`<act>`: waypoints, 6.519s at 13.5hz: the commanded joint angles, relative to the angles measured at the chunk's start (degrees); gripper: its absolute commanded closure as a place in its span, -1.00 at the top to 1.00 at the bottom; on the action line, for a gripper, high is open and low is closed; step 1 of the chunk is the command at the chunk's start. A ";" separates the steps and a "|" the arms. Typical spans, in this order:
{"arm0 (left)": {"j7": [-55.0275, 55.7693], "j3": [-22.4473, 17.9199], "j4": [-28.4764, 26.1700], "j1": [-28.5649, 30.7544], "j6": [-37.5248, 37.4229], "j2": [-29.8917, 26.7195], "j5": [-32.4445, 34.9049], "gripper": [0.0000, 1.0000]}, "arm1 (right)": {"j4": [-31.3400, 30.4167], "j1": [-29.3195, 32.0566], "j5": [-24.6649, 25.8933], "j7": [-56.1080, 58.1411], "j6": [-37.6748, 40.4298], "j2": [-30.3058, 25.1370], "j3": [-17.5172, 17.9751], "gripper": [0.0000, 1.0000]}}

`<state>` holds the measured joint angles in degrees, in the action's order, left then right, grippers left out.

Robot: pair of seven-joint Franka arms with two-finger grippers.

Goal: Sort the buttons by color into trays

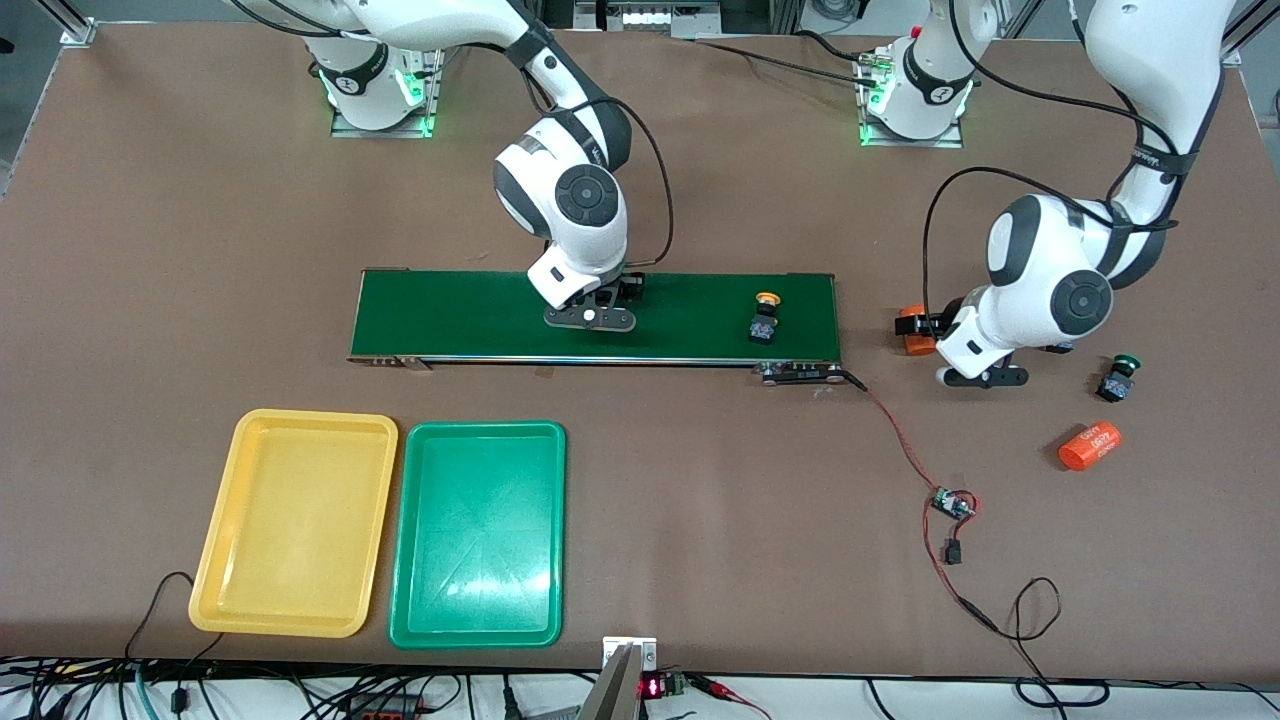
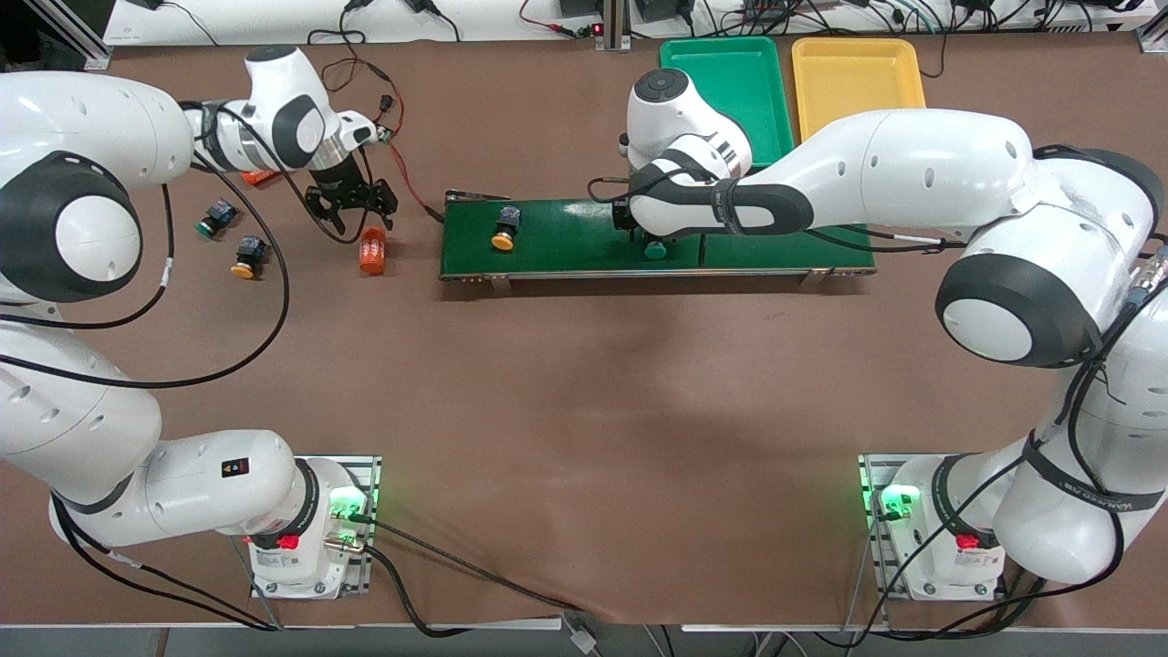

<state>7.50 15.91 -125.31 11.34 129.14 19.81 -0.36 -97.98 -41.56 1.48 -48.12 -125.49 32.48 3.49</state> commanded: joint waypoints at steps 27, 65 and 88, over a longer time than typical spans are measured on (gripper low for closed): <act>-20.67 11.41 7.97 -9.14 -10.66 -6.10 -2.89 -0.95 | 15.88 35.32 -0.25 39.43 18.46 -1.38 -0.06 -1.00; -46.45 7.73 10.96 19.22 -6.88 -0.31 18.03 1.00 | 5.64 25.92 -0.51 27.30 8.78 -4.77 0.82 1.00; -32.11 7.21 4.19 33.75 -0.81 8.05 12.84 -1.00 | -28.85 10.18 0.02 3.92 -18.39 -22.20 0.73 1.00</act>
<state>-24.00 22.85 -121.32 45.28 129.04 28.80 12.40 -126.36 -30.58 1.29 -42.47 -142.90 10.25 4.67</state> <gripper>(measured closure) 0.467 0.000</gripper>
